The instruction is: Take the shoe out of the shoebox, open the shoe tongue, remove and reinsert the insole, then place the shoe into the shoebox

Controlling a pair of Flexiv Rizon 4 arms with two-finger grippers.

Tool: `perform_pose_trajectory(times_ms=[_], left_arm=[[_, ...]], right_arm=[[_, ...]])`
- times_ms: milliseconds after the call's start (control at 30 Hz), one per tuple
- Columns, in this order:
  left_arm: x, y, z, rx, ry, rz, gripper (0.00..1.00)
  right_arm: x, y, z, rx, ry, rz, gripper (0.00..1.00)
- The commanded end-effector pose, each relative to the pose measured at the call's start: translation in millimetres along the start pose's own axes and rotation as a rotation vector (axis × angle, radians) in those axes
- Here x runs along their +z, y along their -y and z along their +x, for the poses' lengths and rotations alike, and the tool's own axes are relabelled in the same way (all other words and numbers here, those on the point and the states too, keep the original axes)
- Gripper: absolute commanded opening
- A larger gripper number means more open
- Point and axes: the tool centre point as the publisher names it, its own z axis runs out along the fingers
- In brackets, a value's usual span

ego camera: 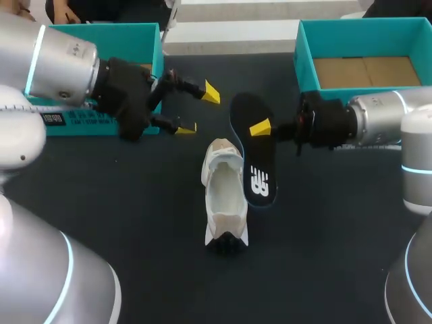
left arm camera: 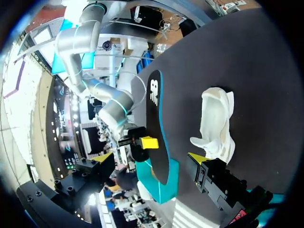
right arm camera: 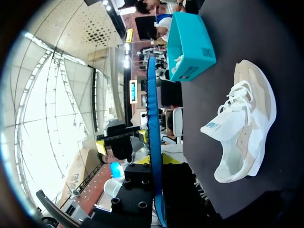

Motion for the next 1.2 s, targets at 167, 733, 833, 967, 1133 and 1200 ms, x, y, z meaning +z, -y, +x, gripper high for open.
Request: perform_pose_trajectory(times_ms=[167,733,833,967,1133,1200], left_arm=[[22,4,29.6,-0.13,0.22,-0.081,1.0],[59,-25,33.0,-0.175,0.326,-0.12,0.95],[65,-30,32.8,-0.175,0.344,-0.114,0.81],[73,-37,34.1,-0.173,0.376,-0.107,0.58],[85,-42,35.2,-0.178,0.402,-0.117,0.43],[90,-42,33.7,-0.176,0.412,-0.112,0.41]], right_arm=[[2,-0.9,2.6,0.005,-0.016,-0.004,0.0],[22,2.4,0.4,-0.01,-0.039,-0.035,0.0],[24,3.5,0.3,-0.011,-0.04,-0.041,0.0],[27,4.6,1.1,-0.012,-0.041,-0.047,0.0],[29,4.7,2.9,-0.013,-0.04,-0.051,0.0],[30,4.4,3.1,-0.013,-0.04,-0.051,0.0]])
